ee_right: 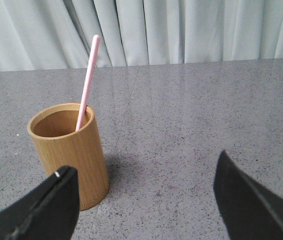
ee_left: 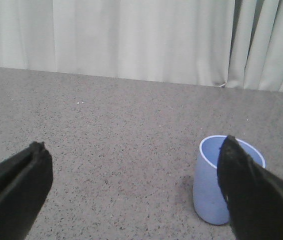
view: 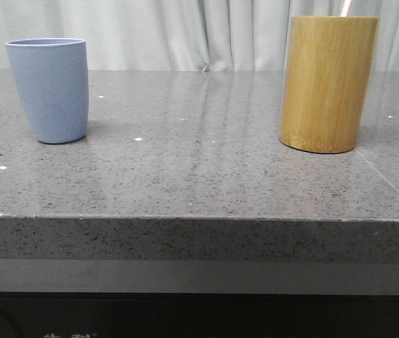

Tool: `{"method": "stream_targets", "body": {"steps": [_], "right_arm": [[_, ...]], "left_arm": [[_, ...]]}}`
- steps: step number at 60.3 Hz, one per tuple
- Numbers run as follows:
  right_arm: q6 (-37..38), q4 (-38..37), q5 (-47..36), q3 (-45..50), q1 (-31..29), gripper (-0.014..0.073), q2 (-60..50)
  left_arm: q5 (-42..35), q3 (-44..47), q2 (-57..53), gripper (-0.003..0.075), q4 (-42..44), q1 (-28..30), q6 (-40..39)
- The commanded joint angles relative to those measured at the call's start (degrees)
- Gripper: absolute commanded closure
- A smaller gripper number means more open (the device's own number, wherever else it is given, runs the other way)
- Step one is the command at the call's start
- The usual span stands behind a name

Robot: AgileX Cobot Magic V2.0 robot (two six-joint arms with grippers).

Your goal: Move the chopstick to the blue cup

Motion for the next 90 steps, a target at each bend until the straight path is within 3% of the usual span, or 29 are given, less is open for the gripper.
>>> {"method": "stream_targets", "body": {"steps": [1,24,45,58,90], "right_arm": [[-0.3,0.4,-4.4,-1.5,-0.3,0.0022,0.8],[-0.3,0.4,-4.5,-1.5,-0.3,0.0022,0.8],[-0.3,0.4,-4.5,-1.5,-0.3,0.0022,0.8],[-0.3,0.4,-4.5,-1.5,-0.3,0.0022,0.8],[-0.3,0.4,-4.4,-1.5,-0.3,0.0022,0.8]], "left_arm": [[0.0,-5.5,3.7,0.0060,-0.7,-0.7,2.8],[22.9,-32.5,29.6,0.0060,-0.7,-11.0,5.7],[44.2,-55.6,49.7,0.0060,-0.7,-20.5,2.4],[47.3,-61.4,57.7,0.0060,-0.2,-22.3,2.2],[48.3,-61.6,65.7,0.0074,4.3,-22.3,1.0]]}}
